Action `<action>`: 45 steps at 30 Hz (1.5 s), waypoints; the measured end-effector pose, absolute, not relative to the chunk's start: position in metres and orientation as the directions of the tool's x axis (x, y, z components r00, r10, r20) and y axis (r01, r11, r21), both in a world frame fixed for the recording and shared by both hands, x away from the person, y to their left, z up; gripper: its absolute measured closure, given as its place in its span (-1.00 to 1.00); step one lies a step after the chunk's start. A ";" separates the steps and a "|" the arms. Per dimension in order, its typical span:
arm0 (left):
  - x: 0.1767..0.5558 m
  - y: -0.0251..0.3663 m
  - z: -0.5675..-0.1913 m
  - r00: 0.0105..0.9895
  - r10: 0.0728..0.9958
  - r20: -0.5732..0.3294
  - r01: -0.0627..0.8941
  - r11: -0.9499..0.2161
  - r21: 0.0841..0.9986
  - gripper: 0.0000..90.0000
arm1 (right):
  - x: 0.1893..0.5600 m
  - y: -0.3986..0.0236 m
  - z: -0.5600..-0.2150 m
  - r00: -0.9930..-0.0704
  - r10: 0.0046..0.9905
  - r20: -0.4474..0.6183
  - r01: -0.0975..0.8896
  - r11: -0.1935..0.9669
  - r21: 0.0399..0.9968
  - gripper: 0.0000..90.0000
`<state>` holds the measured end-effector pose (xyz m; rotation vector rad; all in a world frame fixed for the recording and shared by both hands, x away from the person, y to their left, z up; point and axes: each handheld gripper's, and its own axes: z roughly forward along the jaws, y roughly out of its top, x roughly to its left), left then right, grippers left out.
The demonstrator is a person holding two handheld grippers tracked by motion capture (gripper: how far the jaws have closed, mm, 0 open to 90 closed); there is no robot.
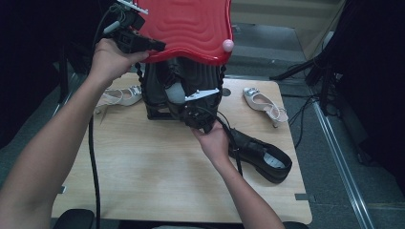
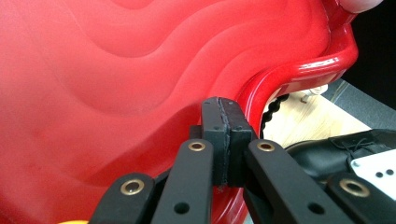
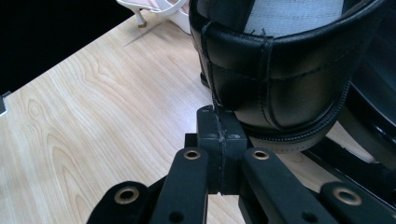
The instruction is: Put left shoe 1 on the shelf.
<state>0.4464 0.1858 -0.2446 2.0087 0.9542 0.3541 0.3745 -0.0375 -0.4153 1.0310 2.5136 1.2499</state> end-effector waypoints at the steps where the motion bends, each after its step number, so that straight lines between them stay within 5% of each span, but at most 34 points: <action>1: 0.446 0.186 -0.245 0.668 0.738 -0.099 0.493 -0.339 0.801 1.00 | 0.376 -0.037 -0.415 -0.755 0.637 0.159 0.510 0.417 0.752 1.00; 45: 0.443 0.185 -0.242 0.652 0.756 -0.056 0.487 -0.362 0.795 0.97 | 0.434 0.029 -0.416 -0.729 0.642 0.238 0.543 0.331 0.772 1.00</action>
